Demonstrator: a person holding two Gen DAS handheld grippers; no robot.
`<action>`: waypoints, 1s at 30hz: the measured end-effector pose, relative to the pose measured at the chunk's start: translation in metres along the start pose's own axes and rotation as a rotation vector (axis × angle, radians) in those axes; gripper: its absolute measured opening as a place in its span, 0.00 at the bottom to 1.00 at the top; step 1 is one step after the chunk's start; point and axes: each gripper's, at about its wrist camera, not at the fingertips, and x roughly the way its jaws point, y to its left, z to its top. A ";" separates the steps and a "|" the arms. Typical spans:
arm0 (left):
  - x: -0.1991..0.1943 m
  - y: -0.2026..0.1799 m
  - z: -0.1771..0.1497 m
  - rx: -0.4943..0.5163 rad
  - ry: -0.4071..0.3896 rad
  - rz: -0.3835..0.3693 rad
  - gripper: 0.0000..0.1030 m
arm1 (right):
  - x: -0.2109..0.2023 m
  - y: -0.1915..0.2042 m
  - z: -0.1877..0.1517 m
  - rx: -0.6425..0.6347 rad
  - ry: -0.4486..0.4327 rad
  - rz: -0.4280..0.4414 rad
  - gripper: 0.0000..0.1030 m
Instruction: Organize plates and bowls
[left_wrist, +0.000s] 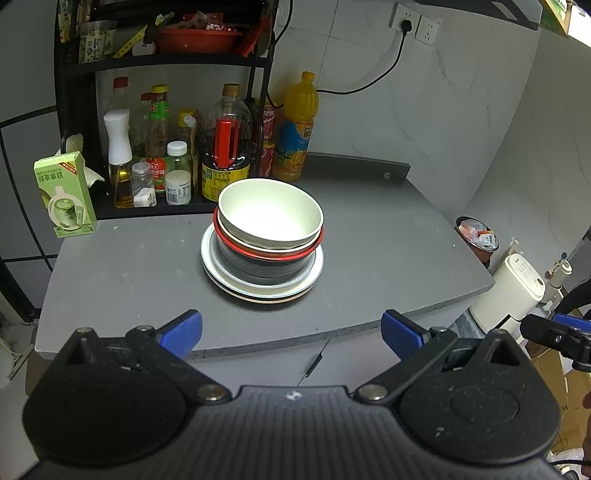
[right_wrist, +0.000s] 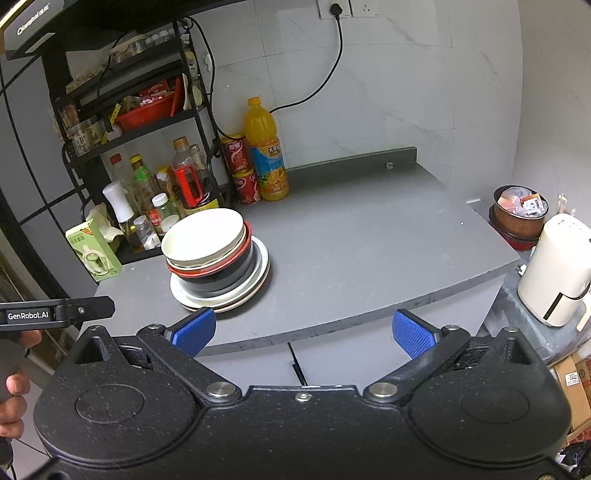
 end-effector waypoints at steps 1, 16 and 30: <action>-0.001 0.000 0.000 -0.003 -0.003 -0.004 0.99 | 0.000 0.001 0.000 -0.004 -0.002 0.002 1.00; -0.005 0.007 0.000 -0.032 -0.011 0.004 0.99 | 0.005 0.009 0.000 -0.027 0.012 -0.007 1.00; -0.001 0.007 0.004 -0.020 -0.010 0.005 0.99 | 0.008 0.008 0.001 -0.008 0.018 -0.008 1.00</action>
